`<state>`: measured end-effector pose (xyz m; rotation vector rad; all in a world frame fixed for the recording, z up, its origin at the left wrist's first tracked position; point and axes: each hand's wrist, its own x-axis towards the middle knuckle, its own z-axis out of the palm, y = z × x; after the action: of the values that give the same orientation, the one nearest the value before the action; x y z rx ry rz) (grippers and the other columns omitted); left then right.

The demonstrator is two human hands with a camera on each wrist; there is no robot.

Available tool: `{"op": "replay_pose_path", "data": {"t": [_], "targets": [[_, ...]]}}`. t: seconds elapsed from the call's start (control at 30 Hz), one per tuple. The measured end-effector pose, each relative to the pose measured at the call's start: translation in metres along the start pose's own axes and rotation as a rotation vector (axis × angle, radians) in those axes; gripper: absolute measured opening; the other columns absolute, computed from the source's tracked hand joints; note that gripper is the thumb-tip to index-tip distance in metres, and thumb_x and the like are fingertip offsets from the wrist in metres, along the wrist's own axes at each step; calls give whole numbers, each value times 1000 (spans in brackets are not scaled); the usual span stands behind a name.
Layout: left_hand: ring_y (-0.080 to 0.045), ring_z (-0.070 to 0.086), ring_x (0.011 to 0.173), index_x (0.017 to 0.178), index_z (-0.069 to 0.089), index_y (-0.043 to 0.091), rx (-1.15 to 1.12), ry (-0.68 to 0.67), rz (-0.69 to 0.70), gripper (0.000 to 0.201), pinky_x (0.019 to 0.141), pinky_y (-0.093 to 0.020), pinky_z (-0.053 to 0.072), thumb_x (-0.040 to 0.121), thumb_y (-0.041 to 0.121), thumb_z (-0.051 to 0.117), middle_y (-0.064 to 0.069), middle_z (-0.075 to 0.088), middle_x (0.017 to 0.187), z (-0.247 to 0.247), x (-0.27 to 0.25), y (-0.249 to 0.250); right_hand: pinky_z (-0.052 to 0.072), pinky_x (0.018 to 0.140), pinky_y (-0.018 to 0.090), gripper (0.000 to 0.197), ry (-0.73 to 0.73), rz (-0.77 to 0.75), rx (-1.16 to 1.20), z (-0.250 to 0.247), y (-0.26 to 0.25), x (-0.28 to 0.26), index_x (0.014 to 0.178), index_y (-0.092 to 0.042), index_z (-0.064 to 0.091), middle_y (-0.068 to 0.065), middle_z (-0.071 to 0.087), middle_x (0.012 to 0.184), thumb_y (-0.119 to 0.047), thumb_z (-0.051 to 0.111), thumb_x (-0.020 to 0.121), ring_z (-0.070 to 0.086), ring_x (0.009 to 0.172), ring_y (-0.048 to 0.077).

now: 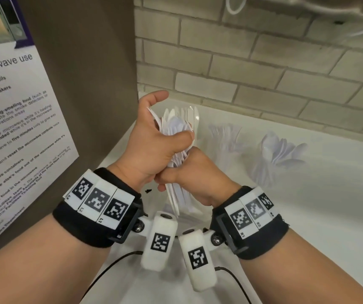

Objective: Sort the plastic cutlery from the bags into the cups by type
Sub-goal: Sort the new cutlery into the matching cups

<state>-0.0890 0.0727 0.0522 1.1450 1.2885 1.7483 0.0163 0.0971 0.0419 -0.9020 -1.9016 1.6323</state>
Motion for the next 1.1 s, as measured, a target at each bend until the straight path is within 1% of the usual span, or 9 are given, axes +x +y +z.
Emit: {"op": "replay_pose_path", "data": {"t": [0.13,0.33,0.43,0.5,0.67,0.8,0.9,1.0,1.1], "targets": [[-8,64,73,124,39,31,16,6,29,70,69,-27,54,65,6,67,-2,59,90,-1,-1,4,56,79,49,16,34,4,-15,2,3,1,75,5,65,12,66,68,13,71,63,65,69,26],[-10,59,63,120,40,25,-57,97,91,68,60,-29,54,64,-7,62,1,57,76,-2,-4,6,56,75,45,33,14,88,-97,-2,10,-5,85,0,64,11,67,73,5,77,54,64,71,25],[-18,59,65,118,40,29,-97,154,94,66,65,-39,57,64,-3,61,-9,56,81,-5,-1,9,53,66,42,34,-27,168,-78,-2,16,-13,94,2,63,18,68,78,6,75,62,63,67,26],[-18,60,66,118,40,29,-100,166,97,66,67,-41,57,64,-2,62,-11,57,85,-6,-1,10,50,54,33,26,-59,250,-56,-1,17,-19,95,-4,63,11,64,71,6,70,72,59,55,21],[-15,64,82,118,41,29,-153,259,94,66,74,-33,57,65,4,69,-21,53,122,3,-4,6,23,38,18,27,73,241,-99,3,19,-21,65,-18,50,-10,39,45,-15,74,78,32,34,6],[-19,61,116,138,22,30,-355,-31,58,107,92,-33,52,56,16,90,-13,56,129,-3,-2,5,19,39,20,37,170,219,23,3,18,-17,59,-17,39,-8,32,42,-11,69,80,24,33,9],[-20,53,127,148,19,14,-258,-323,-88,129,101,-33,45,46,43,93,-7,57,131,-17,-1,0,17,39,20,40,153,185,152,-4,13,-15,56,-19,36,-6,28,40,-4,63,82,21,34,12],[-22,59,119,127,54,12,-94,-513,-218,99,93,-30,49,44,51,91,-9,65,121,-21,-6,-1,18,38,17,37,84,174,142,-4,11,-15,56,-17,41,-6,28,40,0,59,83,22,33,10],[-10,61,115,112,67,16,-49,-486,-248,65,97,-24,48,56,40,89,0,67,122,-16,-6,-2,18,39,18,31,1,206,101,1,12,-16,62,-13,41,-5,28,40,3,57,82,22,34,9]]}}
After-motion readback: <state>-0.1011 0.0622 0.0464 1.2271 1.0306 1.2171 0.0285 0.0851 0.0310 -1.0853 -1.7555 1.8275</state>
